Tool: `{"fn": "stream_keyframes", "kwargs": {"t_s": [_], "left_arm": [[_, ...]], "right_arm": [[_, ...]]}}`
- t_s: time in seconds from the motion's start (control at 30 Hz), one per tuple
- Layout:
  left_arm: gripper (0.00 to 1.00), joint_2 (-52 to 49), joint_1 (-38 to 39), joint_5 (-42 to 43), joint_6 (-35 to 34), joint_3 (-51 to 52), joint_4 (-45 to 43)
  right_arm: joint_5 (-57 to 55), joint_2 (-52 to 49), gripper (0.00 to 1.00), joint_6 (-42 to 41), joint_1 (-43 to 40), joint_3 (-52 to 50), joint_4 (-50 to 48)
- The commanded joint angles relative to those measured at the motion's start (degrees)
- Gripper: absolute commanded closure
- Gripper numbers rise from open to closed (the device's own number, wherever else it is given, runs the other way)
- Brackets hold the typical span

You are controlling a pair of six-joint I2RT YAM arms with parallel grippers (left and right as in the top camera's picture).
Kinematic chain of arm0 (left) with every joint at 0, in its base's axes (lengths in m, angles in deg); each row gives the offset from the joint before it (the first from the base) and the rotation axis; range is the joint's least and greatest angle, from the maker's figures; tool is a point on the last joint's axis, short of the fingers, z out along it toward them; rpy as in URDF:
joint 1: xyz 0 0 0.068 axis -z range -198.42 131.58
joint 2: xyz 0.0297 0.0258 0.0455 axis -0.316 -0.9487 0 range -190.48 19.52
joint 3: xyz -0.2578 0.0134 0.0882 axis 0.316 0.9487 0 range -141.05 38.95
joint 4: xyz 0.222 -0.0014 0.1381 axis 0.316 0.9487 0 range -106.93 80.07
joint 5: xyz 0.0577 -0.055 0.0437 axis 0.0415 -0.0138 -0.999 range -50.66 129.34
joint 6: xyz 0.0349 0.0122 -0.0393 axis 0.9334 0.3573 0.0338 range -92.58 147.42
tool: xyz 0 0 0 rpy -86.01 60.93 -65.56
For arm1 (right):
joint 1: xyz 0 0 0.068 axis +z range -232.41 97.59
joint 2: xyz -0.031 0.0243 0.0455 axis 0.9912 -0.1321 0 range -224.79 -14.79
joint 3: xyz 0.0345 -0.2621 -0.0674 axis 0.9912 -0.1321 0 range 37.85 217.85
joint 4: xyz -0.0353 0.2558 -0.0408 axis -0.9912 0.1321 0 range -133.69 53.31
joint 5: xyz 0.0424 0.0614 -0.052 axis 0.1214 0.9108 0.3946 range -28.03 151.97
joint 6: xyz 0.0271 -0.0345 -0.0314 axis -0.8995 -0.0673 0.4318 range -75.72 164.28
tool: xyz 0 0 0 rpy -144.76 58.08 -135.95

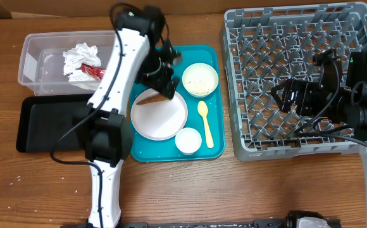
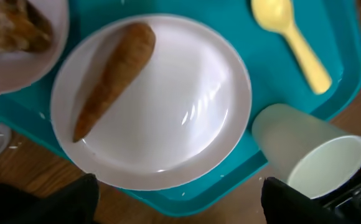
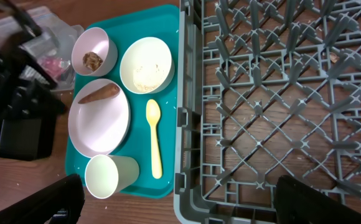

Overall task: Sort waste into correct bins and load items into the dishwasher
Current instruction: 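Reach back to the plate and grasp the carrot with the left gripper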

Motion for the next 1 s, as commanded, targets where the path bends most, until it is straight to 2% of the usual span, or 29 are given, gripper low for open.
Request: {"fn": "stream_keyframes", "kwargs": {"t_s": [0.0,0.2,0.43,0.57,0.67,0.87,0.97], "left_arm": [[0.17,0.2,1.2,-6.5,6.3,6.0,-2.4],[0.2,0.2,0.9,-8.9,7.0,14.6,-17.1],[0.23,0.1,0.9,-10.4,7.7,17.9,-26.6],[0.25,-0.1,0.9,-9.8,9.1,18.3,-27.0],[0.31,-0.1,0.9,-9.6,9.1,18.3,-26.3],[0.32,-0.2,1.0,-8.0,9.1,18.4,-23.6],[0.32,-0.4,0.9,-8.1,9.1,20.6,-26.4]], "right_arm": [[0.0,0.1,0.0,0.0,-0.1,1.3,-0.3],[-0.1,0.1,0.0,0.0,-0.1,1.3,-0.5],[0.0,0.1,0.0,0.0,-0.1,1.3,0.2],[0.0,0.1,0.0,0.0,-0.1,1.3,0.5],[0.0,0.1,0.0,0.0,-0.1,1.2,0.7],[0.0,0.1,0.0,0.0,-0.1,1.2,0.9],[0.0,0.1,0.0,0.0,-0.1,1.2,1.0]]}}
